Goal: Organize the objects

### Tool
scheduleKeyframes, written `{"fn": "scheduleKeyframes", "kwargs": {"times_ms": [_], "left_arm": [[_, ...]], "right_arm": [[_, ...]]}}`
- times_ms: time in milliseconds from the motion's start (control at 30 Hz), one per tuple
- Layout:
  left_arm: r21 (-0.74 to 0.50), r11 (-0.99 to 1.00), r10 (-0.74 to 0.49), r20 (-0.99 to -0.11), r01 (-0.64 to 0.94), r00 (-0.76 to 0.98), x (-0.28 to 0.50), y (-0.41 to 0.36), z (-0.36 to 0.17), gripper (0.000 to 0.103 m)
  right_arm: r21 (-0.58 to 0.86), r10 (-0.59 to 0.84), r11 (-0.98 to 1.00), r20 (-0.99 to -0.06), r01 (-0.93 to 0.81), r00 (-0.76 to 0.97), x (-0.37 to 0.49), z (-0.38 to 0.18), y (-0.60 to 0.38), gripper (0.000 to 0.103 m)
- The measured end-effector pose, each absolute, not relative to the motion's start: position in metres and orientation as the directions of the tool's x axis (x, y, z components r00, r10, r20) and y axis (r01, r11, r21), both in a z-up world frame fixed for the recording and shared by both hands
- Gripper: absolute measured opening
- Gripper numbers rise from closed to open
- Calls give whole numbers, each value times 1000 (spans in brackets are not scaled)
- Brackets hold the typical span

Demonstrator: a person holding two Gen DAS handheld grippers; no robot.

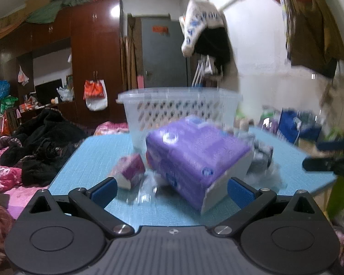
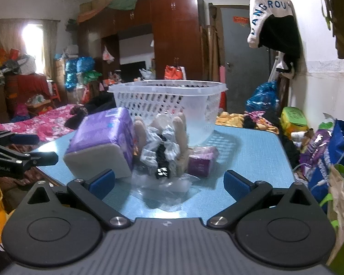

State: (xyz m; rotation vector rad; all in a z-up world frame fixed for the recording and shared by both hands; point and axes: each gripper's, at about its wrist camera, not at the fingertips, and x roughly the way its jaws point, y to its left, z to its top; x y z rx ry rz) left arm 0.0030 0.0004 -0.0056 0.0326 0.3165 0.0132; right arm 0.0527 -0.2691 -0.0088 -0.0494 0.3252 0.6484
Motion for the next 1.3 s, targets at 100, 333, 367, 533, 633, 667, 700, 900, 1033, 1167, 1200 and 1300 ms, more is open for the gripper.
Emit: {"fn": "scheduleKeyframes", "kwargs": {"times_ms": [100, 333, 367, 533, 633, 667, 700, 900, 1033, 1167, 1200, 1300], "left_arm": [[21, 1000, 1, -177, 3, 984, -12, 7, -3, 103], [29, 997, -68, -200, 75, 977, 3, 16, -16, 103], [33, 994, -97, -216, 107, 971, 5, 13, -20, 103], [27, 978, -194, -256, 208, 947, 13, 5, -38, 103], [12, 979, -196, -239, 205, 951, 15, 11, -44, 98], [7, 979, -196, -232, 203, 953, 16, 13, -45, 94], [0, 980, -196, -228, 201, 954, 18, 16, -46, 93], [7, 971, -231, -218, 238, 948, 37, 20, -49, 89], [17, 965, -253, -211, 262, 944, 41, 17, -51, 85], [29, 962, -259, -222, 272, 940, 42, 12, -51, 64], [36, 964, -250, -213, 263, 945, 42, 11, -51, 64], [32, 963, -255, -202, 267, 945, 40, 14, -52, 61]], "right_arm": [[57, 624, 777, -194, -627, 757, 48, -12, -275, 103], [39, 684, 729, -94, -683, 724, 51, -19, -270, 103], [25, 693, 720, -86, -693, 716, 51, -22, -266, 103], [-67, 741, 655, -138, -753, 657, 57, -33, -236, 88], [-101, 759, 617, -186, -780, 624, 65, -39, -223, 69], [-102, 765, 605, -199, -789, 612, 67, -40, -221, 63], [-105, 774, 590, -211, -801, 597, 71, -42, -219, 62], [-95, 825, 513, -222, -853, 520, 79, -44, -225, 62], [-124, 840, 478, -227, -870, 494, 78, -41, -225, 61], [-150, 848, 445, -248, -883, 469, 73, -41, -220, 47], [-161, 842, 449, -253, -879, 476, 72, -43, -219, 45], [-162, 838, 461, -243, -872, 489, 67, -43, -222, 43]]}}
